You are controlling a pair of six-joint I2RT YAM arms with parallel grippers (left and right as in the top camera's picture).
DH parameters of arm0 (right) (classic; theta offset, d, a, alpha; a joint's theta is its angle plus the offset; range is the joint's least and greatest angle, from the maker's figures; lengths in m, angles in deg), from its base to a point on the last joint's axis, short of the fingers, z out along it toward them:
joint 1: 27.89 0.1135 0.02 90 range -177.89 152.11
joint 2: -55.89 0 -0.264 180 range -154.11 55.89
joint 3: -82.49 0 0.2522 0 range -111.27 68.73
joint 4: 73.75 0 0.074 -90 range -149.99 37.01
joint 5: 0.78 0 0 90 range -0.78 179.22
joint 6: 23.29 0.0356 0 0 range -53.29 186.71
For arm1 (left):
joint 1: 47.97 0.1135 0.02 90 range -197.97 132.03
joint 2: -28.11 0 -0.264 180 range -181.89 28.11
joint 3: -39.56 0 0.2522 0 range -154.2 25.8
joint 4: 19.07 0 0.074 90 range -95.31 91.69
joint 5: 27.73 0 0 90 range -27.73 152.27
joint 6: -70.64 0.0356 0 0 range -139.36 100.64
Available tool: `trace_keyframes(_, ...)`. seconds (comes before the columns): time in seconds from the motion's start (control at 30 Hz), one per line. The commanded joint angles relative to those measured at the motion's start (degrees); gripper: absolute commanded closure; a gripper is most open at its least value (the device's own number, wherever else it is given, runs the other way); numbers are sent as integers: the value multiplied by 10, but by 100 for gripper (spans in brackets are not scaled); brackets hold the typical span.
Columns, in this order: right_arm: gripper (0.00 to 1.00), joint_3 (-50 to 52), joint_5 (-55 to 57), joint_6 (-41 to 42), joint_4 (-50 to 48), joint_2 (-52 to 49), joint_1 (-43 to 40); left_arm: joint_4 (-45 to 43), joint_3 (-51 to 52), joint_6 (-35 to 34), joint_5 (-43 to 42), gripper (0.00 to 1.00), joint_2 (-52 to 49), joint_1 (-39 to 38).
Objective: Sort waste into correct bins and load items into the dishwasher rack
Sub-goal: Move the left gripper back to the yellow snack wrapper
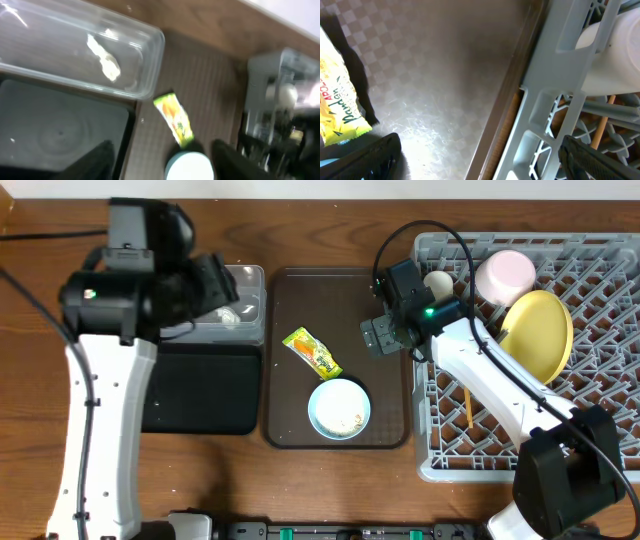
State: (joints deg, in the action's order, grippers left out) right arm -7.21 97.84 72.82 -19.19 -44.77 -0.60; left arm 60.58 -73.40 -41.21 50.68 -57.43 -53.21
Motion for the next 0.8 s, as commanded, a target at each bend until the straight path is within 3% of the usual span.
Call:
trace_keyframes(0.0, 1, -1, 3, 7, -1, 6, 5, 9, 31, -35, 3, 41, -9, -34)
trace_keyframes(0.4, 1, -1, 3, 7, -1, 6, 5, -100, 178, -156, 23, 41, -41, -125)
trace_keyframes(0.77, 1, -1, 3, 7, -1, 6, 5, -231, 259, -184, 31, 42, -108, -167)
